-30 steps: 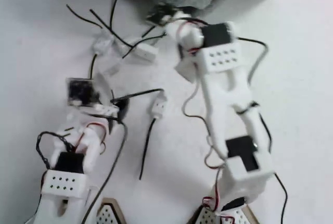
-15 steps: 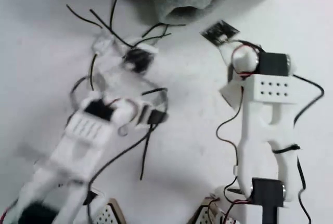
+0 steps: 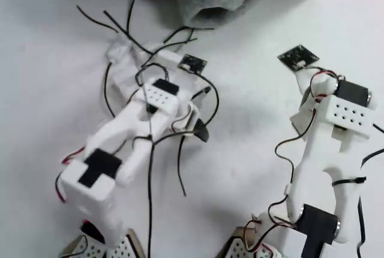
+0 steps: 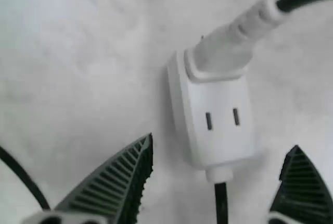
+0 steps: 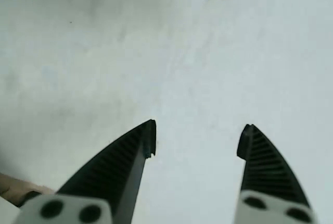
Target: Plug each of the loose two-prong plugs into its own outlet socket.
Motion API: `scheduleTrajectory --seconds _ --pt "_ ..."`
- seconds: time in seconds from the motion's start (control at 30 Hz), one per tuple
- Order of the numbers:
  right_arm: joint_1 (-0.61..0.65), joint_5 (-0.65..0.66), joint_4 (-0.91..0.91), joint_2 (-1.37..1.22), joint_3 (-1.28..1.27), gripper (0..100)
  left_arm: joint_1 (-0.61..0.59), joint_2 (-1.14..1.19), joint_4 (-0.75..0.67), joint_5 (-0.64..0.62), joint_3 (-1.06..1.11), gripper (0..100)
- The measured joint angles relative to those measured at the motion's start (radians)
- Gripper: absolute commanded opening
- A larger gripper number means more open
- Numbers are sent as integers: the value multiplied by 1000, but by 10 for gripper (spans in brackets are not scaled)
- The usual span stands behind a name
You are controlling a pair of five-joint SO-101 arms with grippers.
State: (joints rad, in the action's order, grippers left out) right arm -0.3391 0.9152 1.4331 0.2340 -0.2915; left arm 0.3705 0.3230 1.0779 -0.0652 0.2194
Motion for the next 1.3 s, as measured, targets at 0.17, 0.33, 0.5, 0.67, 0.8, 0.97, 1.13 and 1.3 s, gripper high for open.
scheduleTrajectory --seconds 0.17,0.33,0.5,0.67,0.8,0.97,1.13,1.3 --pt "-2 0 -118 0 -109 255 0 51 -2 0 -87 377" --pt "-2 3 -181 0 -153 255 0 91 -69 0 -129 330" --pt "-2 6 -186 0 -157 255 0 126 -87 0 -172 129" --pt "-2 6 -186 0 -157 255 2 152 -89 -2 -209 26" --pt "-2 6 -186 0 -157 255 -6 152 -89 0 -261 28" --pt "-35 6 -213 0 -157 255 -63 153 -89 -2 -400 30" --pt "-54 6 -221 0 -157 255 -129 219 -89 -5 -580 31" --pt "-51 6 -222 0 -157 255 -213 405 -74 -2 -812 35"
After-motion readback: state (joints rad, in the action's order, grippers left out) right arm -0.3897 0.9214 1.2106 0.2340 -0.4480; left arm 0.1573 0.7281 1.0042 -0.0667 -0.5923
